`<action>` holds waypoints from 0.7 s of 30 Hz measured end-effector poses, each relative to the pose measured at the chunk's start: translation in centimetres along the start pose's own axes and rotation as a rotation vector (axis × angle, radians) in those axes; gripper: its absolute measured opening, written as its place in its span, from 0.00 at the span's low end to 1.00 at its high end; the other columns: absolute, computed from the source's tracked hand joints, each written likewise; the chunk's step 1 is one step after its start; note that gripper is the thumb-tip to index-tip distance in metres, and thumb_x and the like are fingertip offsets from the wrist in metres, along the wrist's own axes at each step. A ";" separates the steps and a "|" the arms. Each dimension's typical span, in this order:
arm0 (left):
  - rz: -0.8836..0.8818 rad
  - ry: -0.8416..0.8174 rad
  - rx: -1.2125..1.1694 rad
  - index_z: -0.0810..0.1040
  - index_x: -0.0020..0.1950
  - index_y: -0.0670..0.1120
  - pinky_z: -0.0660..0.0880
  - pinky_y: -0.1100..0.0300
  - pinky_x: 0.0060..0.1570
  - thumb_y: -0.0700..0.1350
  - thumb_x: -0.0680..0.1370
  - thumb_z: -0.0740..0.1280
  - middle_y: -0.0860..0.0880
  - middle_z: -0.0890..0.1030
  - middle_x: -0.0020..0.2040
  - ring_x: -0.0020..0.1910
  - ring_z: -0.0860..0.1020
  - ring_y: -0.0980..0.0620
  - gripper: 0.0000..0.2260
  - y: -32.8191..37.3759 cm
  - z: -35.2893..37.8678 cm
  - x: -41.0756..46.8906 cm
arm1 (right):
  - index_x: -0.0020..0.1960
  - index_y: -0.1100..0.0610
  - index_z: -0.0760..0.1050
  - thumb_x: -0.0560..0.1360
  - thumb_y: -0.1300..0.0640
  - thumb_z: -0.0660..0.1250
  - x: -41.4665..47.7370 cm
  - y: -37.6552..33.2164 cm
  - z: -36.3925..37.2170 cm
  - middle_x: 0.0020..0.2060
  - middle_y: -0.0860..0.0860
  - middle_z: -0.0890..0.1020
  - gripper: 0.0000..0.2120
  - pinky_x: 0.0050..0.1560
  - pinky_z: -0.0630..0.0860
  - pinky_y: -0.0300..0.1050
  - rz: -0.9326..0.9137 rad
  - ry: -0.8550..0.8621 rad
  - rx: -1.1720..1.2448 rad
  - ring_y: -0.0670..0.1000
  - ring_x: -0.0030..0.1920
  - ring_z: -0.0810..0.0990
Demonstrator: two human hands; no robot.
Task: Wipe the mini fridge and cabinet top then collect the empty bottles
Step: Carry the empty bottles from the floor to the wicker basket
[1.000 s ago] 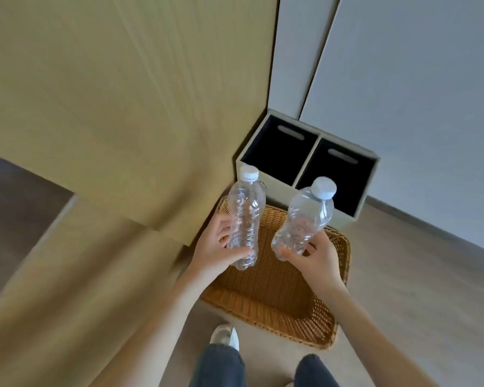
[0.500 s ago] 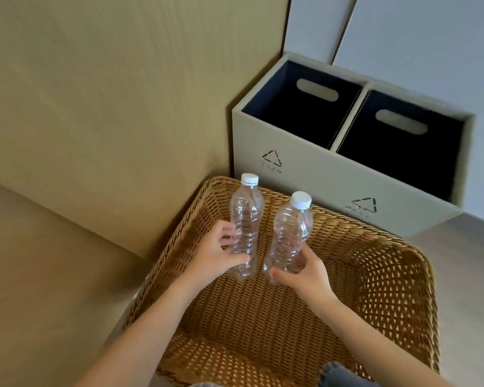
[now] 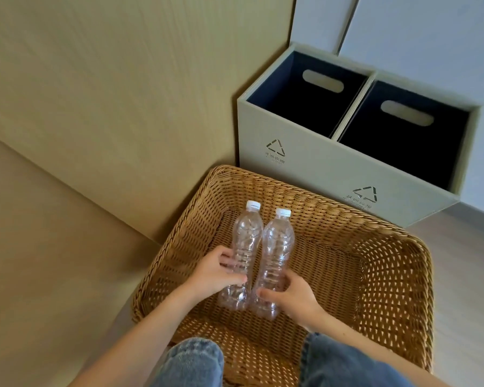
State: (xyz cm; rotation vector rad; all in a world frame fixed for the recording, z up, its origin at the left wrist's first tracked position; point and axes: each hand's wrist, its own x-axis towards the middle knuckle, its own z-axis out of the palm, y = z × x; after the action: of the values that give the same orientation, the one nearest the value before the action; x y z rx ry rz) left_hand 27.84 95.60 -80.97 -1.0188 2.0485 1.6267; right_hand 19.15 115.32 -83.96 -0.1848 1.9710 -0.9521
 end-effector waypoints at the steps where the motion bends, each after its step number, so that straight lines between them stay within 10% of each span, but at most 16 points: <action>1: -0.007 0.001 -0.004 0.73 0.60 0.52 0.76 0.63 0.46 0.44 0.69 0.80 0.54 0.79 0.56 0.52 0.80 0.57 0.25 -0.1 0.0 0.2 | 0.62 0.54 0.73 0.58 0.40 0.81 0.2 0.1 0.2 0.48 0.48 0.83 0.38 0.45 0.82 0.42 0.008 -0.011 -0.004 0.47 0.44 0.83; 21: -0.064 0.077 0.191 0.71 0.71 0.48 0.79 0.58 0.52 0.52 0.71 0.77 0.52 0.78 0.62 0.55 0.80 0.52 0.30 -3.0 1.2 2.7 | 0.63 0.54 0.67 0.68 0.37 0.75 0.9 0.1 2.4 0.45 0.44 0.79 0.34 0.34 0.73 0.32 0.040 0.109 -0.174 0.42 0.43 0.80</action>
State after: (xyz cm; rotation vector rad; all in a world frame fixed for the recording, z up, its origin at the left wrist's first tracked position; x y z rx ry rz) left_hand 27.85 95.61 -85.18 -1.0811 2.1493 1.3504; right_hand 20.54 113.66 -85.29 -0.1938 2.1508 -0.7786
